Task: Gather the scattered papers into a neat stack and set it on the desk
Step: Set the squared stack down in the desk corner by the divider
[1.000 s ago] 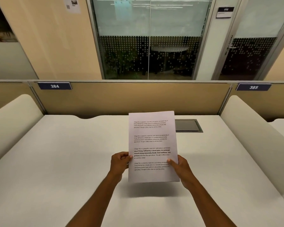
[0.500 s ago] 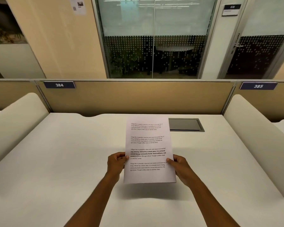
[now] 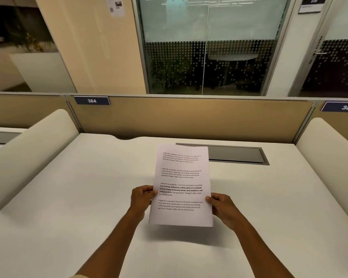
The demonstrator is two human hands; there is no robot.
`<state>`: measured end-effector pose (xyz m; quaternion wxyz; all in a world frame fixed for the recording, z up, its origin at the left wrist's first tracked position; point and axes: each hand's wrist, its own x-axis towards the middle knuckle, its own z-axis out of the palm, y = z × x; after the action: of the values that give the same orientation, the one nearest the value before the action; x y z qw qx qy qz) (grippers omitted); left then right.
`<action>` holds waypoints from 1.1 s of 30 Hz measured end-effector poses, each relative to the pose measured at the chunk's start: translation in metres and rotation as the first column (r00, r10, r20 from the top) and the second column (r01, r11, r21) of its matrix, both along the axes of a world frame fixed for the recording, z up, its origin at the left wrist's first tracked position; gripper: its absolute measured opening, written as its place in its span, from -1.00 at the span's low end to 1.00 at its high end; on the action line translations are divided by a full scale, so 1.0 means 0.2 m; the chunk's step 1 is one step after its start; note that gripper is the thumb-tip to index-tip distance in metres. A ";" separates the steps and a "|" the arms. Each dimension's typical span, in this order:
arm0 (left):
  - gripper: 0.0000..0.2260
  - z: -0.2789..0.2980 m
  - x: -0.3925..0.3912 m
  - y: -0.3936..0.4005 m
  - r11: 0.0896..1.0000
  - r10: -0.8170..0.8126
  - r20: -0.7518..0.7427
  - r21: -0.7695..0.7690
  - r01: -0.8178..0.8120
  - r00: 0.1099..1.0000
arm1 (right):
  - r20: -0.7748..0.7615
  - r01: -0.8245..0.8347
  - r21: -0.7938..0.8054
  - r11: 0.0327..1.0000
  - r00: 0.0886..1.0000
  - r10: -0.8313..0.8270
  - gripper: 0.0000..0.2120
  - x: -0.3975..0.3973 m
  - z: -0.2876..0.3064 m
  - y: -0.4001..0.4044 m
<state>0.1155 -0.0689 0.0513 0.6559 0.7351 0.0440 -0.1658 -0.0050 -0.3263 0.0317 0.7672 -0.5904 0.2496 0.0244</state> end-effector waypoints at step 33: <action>-0.88 -0.17 1.51 1.59 0.998 -0.039 -0.122 0.037 0.044 0.992 | -0.229 0.106 0.017 0.994 0.968 -0.099 -0.76 1.50 -0.16 1.56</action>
<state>0.4172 0.2489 0.0167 0.6338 0.7372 0.0715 -0.2228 0.2958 -0.0140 -0.0009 0.7423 -0.5587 0.3657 0.0559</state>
